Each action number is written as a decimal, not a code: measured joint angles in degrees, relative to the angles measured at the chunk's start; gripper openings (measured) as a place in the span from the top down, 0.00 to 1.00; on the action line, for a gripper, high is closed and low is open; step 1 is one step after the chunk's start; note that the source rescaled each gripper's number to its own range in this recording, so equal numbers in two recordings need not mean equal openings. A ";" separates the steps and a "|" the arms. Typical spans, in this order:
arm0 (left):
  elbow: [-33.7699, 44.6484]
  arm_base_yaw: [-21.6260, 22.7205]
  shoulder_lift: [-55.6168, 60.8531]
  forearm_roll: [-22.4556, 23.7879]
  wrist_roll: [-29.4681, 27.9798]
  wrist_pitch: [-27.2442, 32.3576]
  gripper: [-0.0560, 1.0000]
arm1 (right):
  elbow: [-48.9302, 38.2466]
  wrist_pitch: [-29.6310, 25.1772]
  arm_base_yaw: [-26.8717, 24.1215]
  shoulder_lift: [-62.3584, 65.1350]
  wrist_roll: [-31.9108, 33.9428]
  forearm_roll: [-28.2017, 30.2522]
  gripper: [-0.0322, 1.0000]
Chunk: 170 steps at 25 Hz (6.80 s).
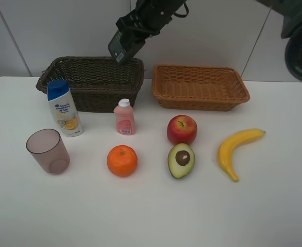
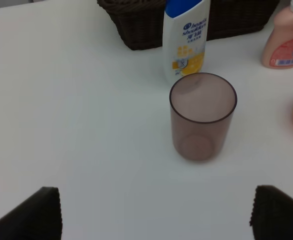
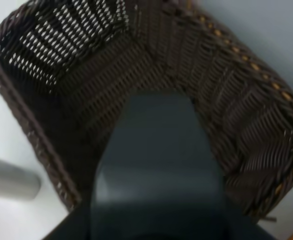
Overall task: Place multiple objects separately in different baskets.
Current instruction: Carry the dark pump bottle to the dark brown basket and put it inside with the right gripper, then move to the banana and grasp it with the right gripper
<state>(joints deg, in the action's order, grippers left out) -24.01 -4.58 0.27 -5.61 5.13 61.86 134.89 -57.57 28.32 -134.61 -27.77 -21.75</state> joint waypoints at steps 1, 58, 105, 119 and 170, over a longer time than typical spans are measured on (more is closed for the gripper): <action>0.00 0.00 0.00 0.00 0.00 0.00 0.00 | 0.00 1.23 0.00 -0.61 0.00 -0.26 0.89; 0.00 0.00 0.00 0.00 0.00 0.00 0.00 | 0.17 16.00 0.38 -10.63 0.14 -3.55 0.03; 0.00 0.00 0.00 0.00 0.00 0.00 0.00 | 0.17 -11.93 0.38 4.02 19.38 24.07 0.03; 0.00 0.00 0.00 0.00 0.00 0.00 0.00 | -10.73 -12.18 0.38 11.92 20.99 26.16 0.03; 0.00 0.00 0.00 0.00 0.00 0.00 0.00 | -73.93 15.37 -13.85 31.92 -43.63 30.31 0.03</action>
<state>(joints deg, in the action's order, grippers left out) -24.01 -4.58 0.27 -5.61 5.13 61.86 60.96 -42.20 14.47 -102.69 -71.40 8.57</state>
